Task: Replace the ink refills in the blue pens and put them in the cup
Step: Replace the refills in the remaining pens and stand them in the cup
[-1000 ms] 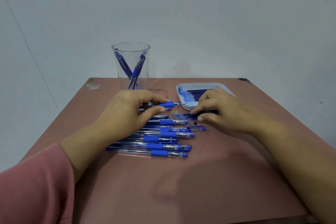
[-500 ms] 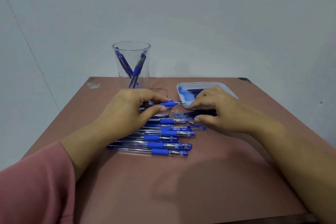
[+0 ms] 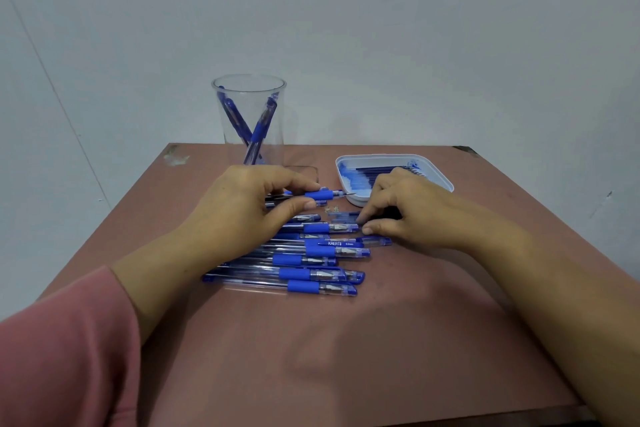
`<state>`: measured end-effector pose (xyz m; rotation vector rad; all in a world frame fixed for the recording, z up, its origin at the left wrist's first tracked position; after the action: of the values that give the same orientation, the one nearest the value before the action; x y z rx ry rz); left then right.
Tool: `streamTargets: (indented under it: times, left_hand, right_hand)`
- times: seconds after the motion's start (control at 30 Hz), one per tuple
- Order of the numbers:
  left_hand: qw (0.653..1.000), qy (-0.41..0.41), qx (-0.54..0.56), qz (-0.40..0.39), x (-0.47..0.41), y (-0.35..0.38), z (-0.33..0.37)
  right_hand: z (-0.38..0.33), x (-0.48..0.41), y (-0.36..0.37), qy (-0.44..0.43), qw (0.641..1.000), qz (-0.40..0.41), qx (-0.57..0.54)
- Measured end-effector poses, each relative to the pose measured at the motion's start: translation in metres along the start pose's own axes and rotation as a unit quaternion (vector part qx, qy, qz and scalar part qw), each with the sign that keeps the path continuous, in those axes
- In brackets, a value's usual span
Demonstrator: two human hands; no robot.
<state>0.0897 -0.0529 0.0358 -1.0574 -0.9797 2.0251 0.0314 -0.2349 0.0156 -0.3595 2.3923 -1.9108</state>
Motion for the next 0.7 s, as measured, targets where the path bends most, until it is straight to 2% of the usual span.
streamTargets:
  times: [0.33,0.57,0.7]
  left_hand:
    - [1.000,0.005,-0.005,0.000,-0.001,0.000,0.002]
    - [1.000,0.006,-0.007,-0.002,0.000,0.000,0.002]
    - [1.000,0.004,-0.006,0.000,0.001,-0.001,0.001]
  right_hand:
    - [-0.002,0.000,0.000,0.002,1.000,-0.018,0.024]
    - [0.003,0.010,-0.016,-0.011,0.992,0.077,-0.096]
    - [-0.004,0.012,-0.017,-0.040,0.985,0.103,-0.131]
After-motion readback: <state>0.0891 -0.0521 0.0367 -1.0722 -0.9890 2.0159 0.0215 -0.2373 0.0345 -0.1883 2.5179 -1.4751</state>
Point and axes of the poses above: each hand's wrist, its own x-axis away from the middle knuckle, its own y-axis out of the palm, z = x × y, the point moved 7 cm from there along -x, towards the middle knuckle, and after that the axes turned 14 degrees about -z, right-handed, at the moved point
